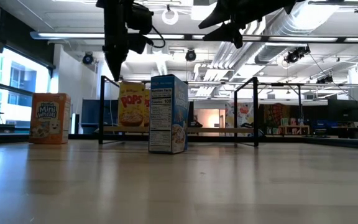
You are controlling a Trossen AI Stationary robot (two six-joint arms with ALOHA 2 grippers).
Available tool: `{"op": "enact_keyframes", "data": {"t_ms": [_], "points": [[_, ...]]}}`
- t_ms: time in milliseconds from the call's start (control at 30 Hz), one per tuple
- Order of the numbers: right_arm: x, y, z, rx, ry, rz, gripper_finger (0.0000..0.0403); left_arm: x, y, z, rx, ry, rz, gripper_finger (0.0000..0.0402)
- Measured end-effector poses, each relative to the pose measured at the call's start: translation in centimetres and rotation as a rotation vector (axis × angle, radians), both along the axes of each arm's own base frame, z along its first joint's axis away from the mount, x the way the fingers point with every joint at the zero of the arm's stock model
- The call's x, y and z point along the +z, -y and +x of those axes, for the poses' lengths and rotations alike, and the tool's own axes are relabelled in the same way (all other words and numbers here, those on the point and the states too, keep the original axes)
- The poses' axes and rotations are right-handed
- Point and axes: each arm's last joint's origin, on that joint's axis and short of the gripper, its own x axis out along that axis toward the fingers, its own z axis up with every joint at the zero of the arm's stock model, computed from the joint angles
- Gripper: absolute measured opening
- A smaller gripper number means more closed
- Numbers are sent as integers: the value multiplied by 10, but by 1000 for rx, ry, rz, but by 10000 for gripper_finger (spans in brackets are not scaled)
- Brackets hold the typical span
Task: Stack cereal on shelf
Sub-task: Put the top right yellow cereal box on the shelf aligned with the other yellow cereal box
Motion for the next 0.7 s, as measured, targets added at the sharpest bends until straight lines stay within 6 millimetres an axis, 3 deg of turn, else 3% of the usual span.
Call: {"op": "enact_keyframes", "data": {"t_ms": [700], "points": [[0, 0, 0, -18, 12, 52, 204, -15, -12, 12, -46, -35, 52, 0]]}}
